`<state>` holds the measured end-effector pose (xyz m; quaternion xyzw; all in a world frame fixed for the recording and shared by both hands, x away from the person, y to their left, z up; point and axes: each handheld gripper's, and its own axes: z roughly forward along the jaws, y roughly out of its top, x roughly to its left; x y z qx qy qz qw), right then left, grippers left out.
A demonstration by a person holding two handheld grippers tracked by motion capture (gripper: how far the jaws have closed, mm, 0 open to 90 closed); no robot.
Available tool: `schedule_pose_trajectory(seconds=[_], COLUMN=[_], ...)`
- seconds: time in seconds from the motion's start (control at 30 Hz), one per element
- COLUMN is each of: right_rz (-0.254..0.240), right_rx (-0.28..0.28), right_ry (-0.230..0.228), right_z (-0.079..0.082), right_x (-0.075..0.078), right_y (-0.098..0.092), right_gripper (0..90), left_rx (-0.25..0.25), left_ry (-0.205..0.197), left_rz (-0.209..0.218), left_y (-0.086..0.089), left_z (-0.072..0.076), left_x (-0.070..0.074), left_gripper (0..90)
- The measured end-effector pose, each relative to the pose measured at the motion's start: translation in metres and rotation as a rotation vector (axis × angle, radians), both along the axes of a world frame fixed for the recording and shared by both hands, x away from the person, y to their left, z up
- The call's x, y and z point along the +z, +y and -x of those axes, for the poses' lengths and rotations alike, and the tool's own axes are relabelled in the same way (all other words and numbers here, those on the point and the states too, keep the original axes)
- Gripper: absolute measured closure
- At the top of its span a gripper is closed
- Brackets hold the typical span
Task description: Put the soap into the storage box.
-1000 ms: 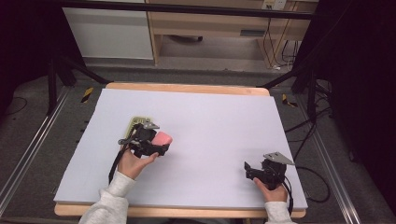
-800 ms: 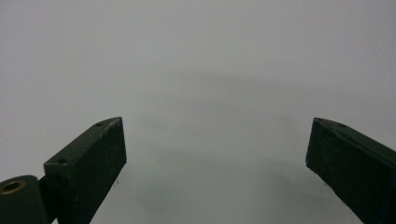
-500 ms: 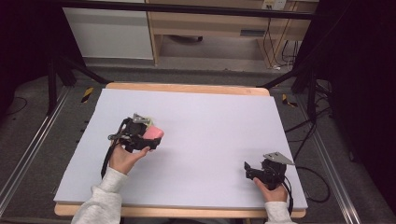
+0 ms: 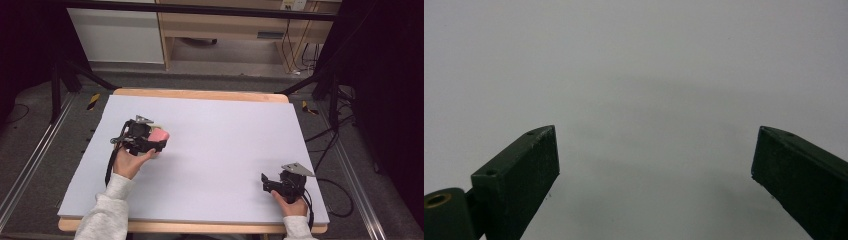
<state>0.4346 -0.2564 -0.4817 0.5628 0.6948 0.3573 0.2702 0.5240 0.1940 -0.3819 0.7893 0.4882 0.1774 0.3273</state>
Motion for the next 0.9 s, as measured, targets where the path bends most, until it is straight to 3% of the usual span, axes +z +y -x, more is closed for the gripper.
schedule_pose_trajectory(seconds=[0.4, 0.63, 0.9], right_rz=[0.000, -0.001, -0.002], right_rx=[0.002, 0.001, 0.002], right_ry=[0.004, 0.004, 0.005], right_z=[-0.001, -0.001, -0.001], right_x=[-0.001, -0.001, -0.001], right_y=[0.001, 0.001, 0.001], right_gripper=[5.4, 5.4, 5.5], left_rx=[0.053, 0.081, 0.104], left_ry=[0.009, 0.015, 0.006], left_rz=[-0.018, -0.005, -0.027], left_y=[0.009, 0.014, 0.017], left_z=[-0.016, -0.027, -0.036], left_x=[-0.004, -0.010, -0.016], left_gripper=[37.2, 37.2, 37.2])
